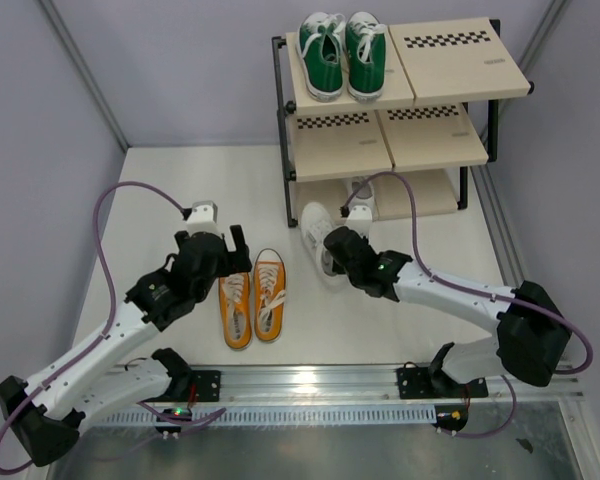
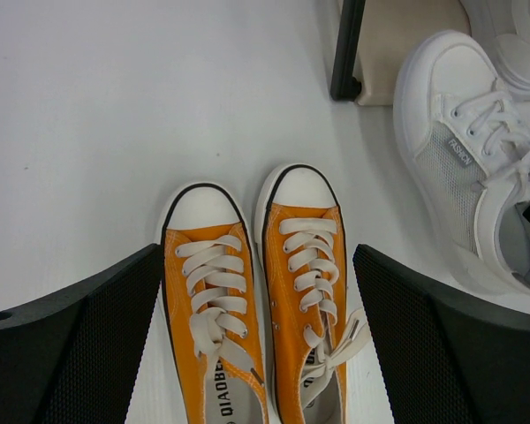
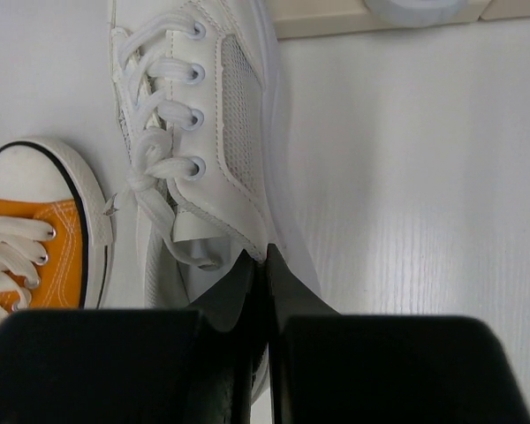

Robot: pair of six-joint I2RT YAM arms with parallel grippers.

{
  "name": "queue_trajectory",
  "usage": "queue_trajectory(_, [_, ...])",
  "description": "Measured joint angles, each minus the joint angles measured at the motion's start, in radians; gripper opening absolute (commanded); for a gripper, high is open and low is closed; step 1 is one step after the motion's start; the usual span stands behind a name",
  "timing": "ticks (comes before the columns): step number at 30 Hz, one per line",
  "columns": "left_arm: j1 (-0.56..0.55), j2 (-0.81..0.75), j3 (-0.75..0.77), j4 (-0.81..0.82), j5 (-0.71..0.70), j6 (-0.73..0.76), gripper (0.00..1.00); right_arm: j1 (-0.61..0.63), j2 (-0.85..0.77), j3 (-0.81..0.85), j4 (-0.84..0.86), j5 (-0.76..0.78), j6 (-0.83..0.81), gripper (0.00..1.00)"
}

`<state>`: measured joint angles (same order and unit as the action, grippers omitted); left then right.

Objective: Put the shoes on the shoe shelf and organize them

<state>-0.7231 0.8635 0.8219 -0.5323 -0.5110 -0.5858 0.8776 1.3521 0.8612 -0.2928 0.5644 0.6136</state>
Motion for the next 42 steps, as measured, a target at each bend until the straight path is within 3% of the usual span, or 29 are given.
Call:
queue_trajectory(18, [0.000,-0.004,-0.002,0.000,0.008,0.014,0.93,-0.205,0.232,0.186,0.185,-0.021,-0.120,0.03])
queue_trajectory(33, [0.000,0.000,-0.002,0.001,0.027,0.019,0.93,-0.257,0.402,0.304,0.272,-0.081,-0.135,0.03])
queue_trajectory(42, [0.000,0.002,-0.002,0.003,0.039,0.019,0.93,-0.272,0.420,0.374,0.278,-0.065,-0.141,0.03])
